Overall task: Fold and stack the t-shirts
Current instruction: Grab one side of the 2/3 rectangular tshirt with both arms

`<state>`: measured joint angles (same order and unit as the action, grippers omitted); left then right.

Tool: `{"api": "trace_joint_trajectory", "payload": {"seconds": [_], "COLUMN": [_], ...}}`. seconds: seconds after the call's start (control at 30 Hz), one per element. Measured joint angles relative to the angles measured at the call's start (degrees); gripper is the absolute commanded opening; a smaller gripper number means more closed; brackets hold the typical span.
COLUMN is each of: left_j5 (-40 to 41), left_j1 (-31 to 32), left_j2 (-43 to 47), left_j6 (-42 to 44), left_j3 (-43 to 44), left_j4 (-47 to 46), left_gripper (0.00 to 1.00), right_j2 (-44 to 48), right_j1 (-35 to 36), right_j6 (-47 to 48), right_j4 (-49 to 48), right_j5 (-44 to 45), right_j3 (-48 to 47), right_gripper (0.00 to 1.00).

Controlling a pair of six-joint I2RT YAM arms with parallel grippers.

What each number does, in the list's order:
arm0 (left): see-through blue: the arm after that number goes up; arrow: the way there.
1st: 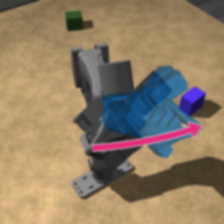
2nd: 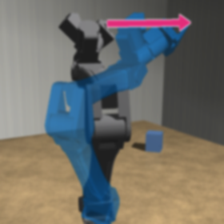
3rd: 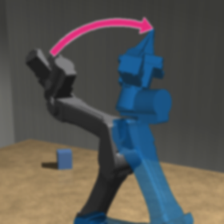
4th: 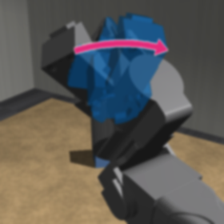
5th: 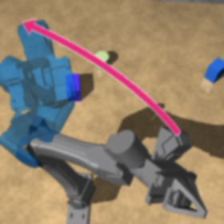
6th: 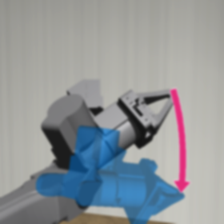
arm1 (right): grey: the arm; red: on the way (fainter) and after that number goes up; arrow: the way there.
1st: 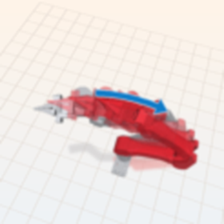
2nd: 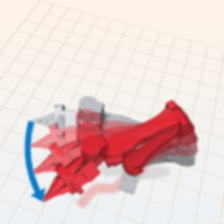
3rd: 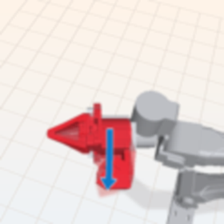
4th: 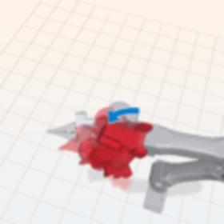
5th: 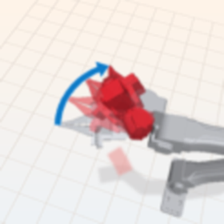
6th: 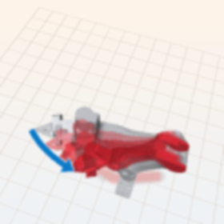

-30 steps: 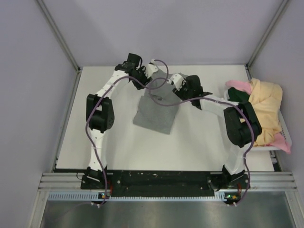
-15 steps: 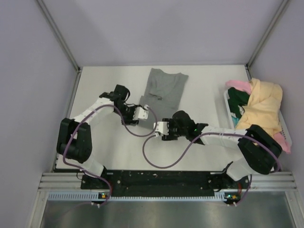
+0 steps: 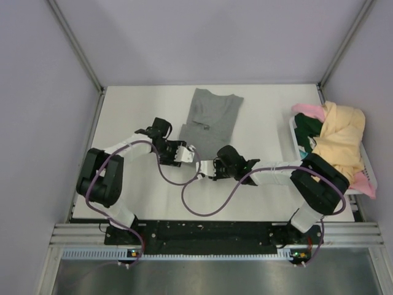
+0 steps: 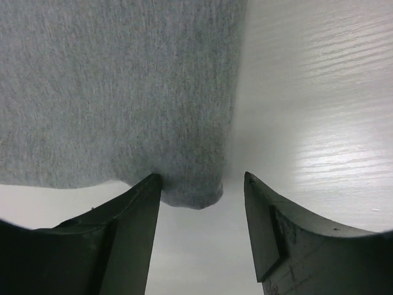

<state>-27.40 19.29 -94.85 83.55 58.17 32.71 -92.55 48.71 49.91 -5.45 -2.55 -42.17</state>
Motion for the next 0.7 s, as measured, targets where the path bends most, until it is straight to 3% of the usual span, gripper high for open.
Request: {"api": "trace_joint_trajectory", "payload": {"seconds": [0.1, 0.17, 0.2, 0.23, 0.5, 0.7], "left_j5": [1.86, 3.28, 3.98, 5.33, 10.38, 8.48], "left_j1": [0.92, 1.66, 1.97, 2.47, 4.79, 5.4], "left_j2": [-1.55, -2.97, -3.13, -3.39, -2.21, 11.69], "left_j6": [-0.59, -1.33, -1.81, -2.38, -7.19, -9.07], "left_j3": [-0.2, -0.2, -0.11, -0.11, -0.15, -4.98], "left_j4": [-1.99, -3.1, -3.72, -4.44, -0.87, 14.19], "left_gripper": [0.52, 0.27, 0.05, 0.0, 0.0, 0.0], "right_j2": [-0.83, -0.96, -0.96, -0.96, 2.01, 12.2], "right_j1": [0.04, 0.04, 0.04, 0.04, 1.25, 10.23], "right_j6": [0.31, 0.52, 0.57, 0.57, -1.11, -4.15], "right_j4": [0.39, 0.85, 0.96, 1.09, 8.81, 21.66], "right_j5": [0.04, 0.26, 0.33, 0.37, 0.9, -1.16], "right_j3": [-0.02, -0.26, -0.28, -0.31, -1.29, -2.14], "right_gripper": [0.04, 0.0, 0.0, 0.0, 0.0, 0.0]}}
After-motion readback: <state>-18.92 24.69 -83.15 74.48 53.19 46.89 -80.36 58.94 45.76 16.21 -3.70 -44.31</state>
